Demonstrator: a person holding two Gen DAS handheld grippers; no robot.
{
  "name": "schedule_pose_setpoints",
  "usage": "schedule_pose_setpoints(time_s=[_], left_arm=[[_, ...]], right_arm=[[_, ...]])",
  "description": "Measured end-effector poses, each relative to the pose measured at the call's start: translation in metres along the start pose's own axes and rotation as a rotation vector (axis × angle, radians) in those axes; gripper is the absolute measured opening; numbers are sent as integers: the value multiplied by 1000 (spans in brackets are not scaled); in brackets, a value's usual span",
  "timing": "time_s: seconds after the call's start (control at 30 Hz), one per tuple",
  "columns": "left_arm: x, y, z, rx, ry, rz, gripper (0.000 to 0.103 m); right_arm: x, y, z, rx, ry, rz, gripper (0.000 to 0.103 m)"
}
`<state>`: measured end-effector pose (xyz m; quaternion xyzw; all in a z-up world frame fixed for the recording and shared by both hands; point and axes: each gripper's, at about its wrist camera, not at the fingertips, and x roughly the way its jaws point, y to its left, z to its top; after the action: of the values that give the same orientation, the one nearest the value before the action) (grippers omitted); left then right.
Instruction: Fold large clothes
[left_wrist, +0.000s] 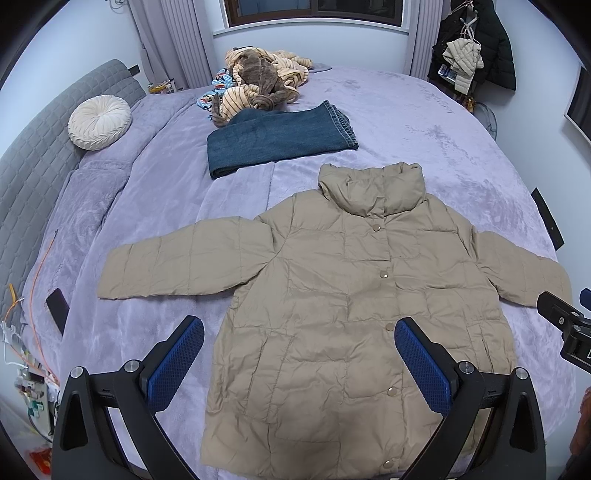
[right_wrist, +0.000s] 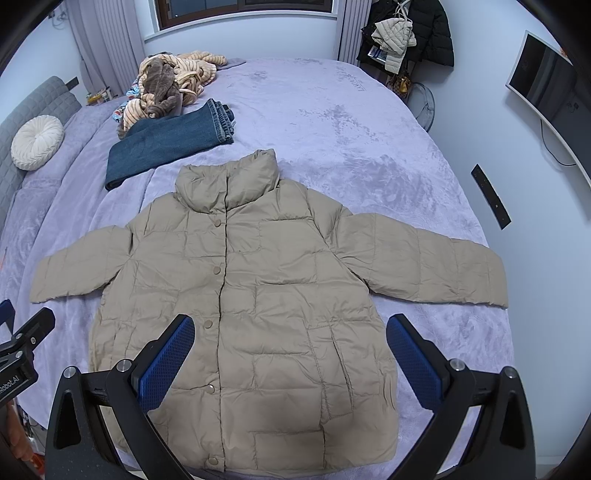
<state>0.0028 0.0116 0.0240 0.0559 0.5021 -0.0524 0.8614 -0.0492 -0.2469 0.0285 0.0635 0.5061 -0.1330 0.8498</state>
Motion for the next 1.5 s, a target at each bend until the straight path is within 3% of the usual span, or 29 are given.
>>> schedule_pose_setpoints(time_s=[1.5], left_arm=[[0, -1, 0, 1, 6, -2, 103]], right_arm=[[5, 1, 2, 1, 7, -4, 103]])
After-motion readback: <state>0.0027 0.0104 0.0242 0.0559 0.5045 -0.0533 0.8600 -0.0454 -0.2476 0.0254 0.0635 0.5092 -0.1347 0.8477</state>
